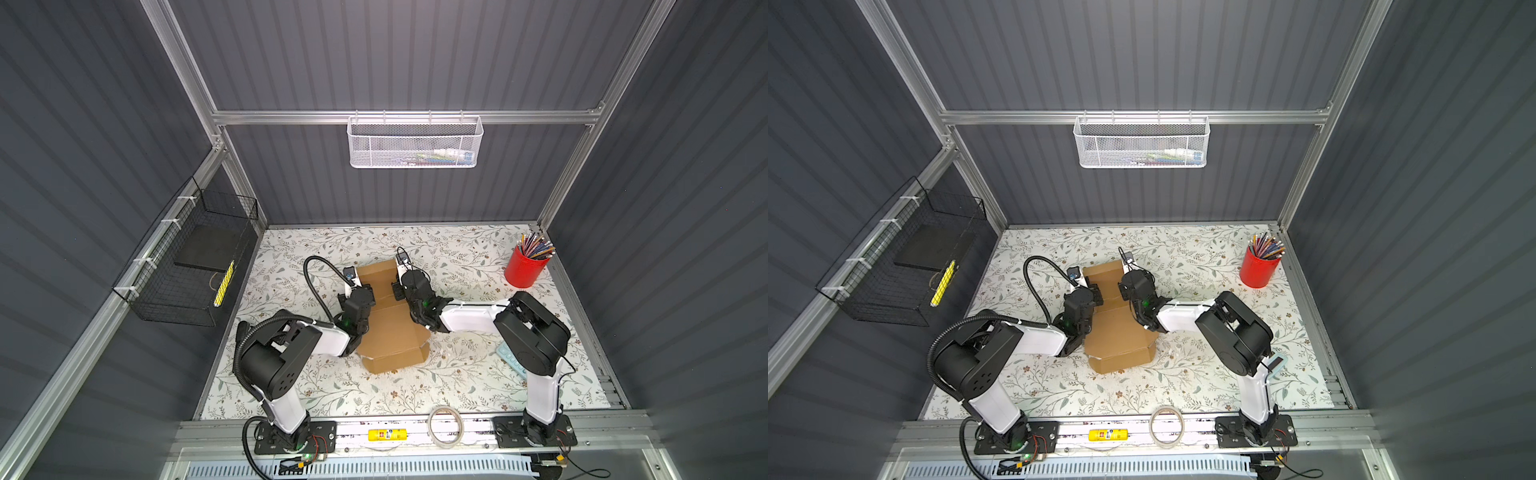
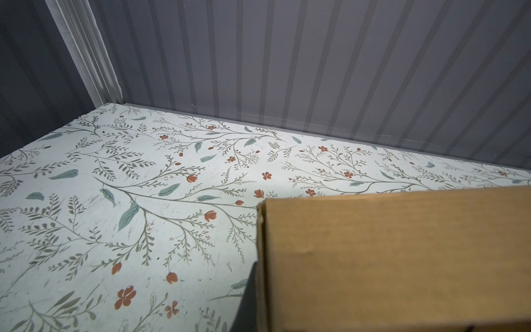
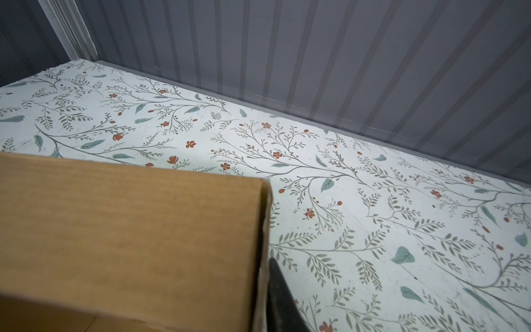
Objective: Fold the paper box
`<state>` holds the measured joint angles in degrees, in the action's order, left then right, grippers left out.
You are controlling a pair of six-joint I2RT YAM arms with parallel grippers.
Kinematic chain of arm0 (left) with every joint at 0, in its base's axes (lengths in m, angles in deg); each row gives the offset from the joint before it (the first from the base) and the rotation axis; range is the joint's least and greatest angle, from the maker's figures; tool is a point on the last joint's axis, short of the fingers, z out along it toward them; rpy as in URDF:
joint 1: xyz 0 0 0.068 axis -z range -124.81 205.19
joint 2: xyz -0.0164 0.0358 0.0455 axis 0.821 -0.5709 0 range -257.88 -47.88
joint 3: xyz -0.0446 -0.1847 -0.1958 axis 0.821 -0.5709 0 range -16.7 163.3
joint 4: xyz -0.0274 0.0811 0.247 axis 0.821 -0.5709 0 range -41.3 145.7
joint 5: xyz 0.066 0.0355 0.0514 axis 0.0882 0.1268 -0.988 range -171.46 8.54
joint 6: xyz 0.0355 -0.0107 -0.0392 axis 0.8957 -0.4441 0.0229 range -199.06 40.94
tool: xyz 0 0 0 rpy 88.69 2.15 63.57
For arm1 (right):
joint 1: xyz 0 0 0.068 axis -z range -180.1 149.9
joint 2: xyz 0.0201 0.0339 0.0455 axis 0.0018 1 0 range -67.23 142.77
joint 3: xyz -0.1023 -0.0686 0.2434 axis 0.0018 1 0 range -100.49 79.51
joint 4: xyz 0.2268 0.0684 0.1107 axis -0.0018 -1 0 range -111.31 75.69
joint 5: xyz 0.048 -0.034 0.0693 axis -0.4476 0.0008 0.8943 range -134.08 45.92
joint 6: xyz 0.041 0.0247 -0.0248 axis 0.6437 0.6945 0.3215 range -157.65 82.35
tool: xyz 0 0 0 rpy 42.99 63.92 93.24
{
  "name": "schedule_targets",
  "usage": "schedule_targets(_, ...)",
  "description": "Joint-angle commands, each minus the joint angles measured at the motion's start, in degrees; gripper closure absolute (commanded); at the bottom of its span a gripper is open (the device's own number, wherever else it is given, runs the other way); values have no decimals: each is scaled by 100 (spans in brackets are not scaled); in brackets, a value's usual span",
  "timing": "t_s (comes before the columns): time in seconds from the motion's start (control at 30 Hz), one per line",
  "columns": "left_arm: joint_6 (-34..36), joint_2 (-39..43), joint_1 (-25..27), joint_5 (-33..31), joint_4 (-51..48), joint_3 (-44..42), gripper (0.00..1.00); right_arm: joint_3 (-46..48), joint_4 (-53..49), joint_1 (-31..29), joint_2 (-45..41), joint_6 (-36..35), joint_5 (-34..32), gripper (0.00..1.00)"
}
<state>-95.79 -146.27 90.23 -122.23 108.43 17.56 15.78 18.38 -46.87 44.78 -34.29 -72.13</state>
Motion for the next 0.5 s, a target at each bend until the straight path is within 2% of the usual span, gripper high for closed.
schedule_targets(0.0,112,-188,-42,17,-723,-79,100,-162,38,36,-109,13,-137,85)
schedule_targets(0.47,159,-51,-42,-53,-1051,146,100,-214,-61,27,-96,73,-25,97)
